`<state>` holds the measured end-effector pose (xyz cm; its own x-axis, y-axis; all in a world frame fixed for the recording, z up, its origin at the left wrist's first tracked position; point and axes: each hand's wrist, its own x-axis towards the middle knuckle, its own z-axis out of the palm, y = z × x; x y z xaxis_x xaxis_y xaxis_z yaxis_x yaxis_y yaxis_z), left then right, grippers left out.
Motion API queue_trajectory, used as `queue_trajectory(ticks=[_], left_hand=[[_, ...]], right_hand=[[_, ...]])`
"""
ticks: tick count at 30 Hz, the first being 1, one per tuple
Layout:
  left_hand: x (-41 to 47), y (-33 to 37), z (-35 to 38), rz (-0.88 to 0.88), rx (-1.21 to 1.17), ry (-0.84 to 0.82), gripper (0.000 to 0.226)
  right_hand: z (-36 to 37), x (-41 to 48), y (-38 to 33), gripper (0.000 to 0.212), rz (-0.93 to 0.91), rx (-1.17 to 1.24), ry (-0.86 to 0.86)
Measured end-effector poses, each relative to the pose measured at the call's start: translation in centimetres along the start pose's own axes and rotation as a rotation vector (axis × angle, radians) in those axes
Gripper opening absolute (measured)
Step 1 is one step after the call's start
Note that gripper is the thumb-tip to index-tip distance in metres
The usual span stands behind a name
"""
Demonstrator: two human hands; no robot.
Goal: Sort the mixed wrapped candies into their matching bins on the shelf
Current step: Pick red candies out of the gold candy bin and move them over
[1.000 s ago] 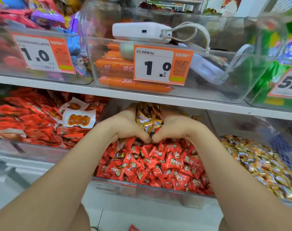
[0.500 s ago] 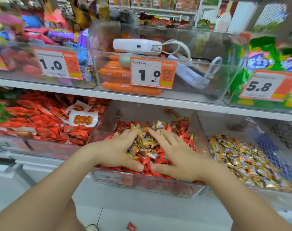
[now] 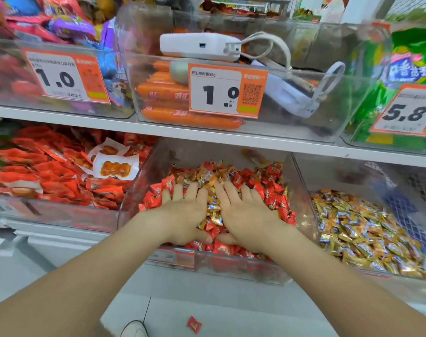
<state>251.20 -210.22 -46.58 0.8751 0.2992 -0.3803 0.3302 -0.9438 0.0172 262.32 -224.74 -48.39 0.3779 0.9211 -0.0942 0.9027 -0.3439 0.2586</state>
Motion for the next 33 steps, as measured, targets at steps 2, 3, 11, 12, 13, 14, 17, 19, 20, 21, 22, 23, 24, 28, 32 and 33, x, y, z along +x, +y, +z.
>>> queue_trajectory(ticks=[2,3,11,12,13,14,17,19,20,21,22,23,24,28,32,33], left_hand=[[0.3,-0.4,0.0,0.001,0.004,0.099,0.107],[0.3,-0.7,-0.1,0.009,0.005,0.146,0.107],[-1.9,-3.3,-1.7,0.087,-0.120,0.335,0.119],[-2.2,-3.4,-1.9,0.097,-0.149,0.374,0.114],[-2.4,-3.5,-2.1,0.116,-0.181,0.413,0.107],[-2.4,-3.4,-2.2,0.146,-0.208,0.451,0.099],[-1.9,-3.2,-2.0,0.195,-0.271,0.506,0.096],[-1.3,-3.1,-1.8,0.193,-0.306,0.465,0.113],[-1.0,-3.1,-1.7,0.194,-0.310,0.438,0.119],[-0.7,-3.1,-1.6,0.198,-0.303,0.417,0.119],[-0.4,-3.1,-1.5,0.205,-0.289,0.404,0.114],[-0.2,-3.1,-1.5,0.215,-0.271,0.399,0.105],[0.0,-3.1,-1.5,0.225,-0.258,0.395,0.096],[0.7,-2.9,-1.3,0.289,-0.243,0.416,0.058],[0.9,-2.8,-1.4,0.319,-0.297,0.449,0.041],[0.9,-2.9,-1.4,0.323,-0.307,0.465,0.039]], right_hand=[[0.5,0.6,0.1,0.123,0.030,-0.004,0.075],[0.6,0.8,0.3,0.121,0.034,0.009,0.093],[-1.9,-1.3,3.8,0.115,0.036,0.347,0.045],[-2.3,-1.7,3.8,0.115,0.037,0.355,0.060],[-2.6,-1.9,3.7,0.114,0.016,0.373,0.086],[-2.9,-1.9,3.4,0.113,-0.024,0.411,0.122],[-3.1,-0.9,2.1,0.103,-0.142,0.573,0.192],[-3.0,0.1,1.6,0.090,-0.167,0.531,0.188],[-3.0,0.6,1.6,0.082,-0.173,0.478,0.181],[-3.1,1.0,1.6,0.072,-0.182,0.450,0.183],[-3.2,1.3,1.8,0.063,-0.191,0.449,0.189],[-3.2,1.6,1.9,0.054,-0.197,0.466,0.197],[-3.3,1.7,2.0,0.047,-0.196,0.483,0.199],[-2.9,1.7,2.2,0.026,-0.177,0.579,0.226],[-2.8,1.2,3.5,0.010,-0.056,0.747,0.298],[-2.8,1.1,3.8,0.009,-0.024,0.793,0.324]])
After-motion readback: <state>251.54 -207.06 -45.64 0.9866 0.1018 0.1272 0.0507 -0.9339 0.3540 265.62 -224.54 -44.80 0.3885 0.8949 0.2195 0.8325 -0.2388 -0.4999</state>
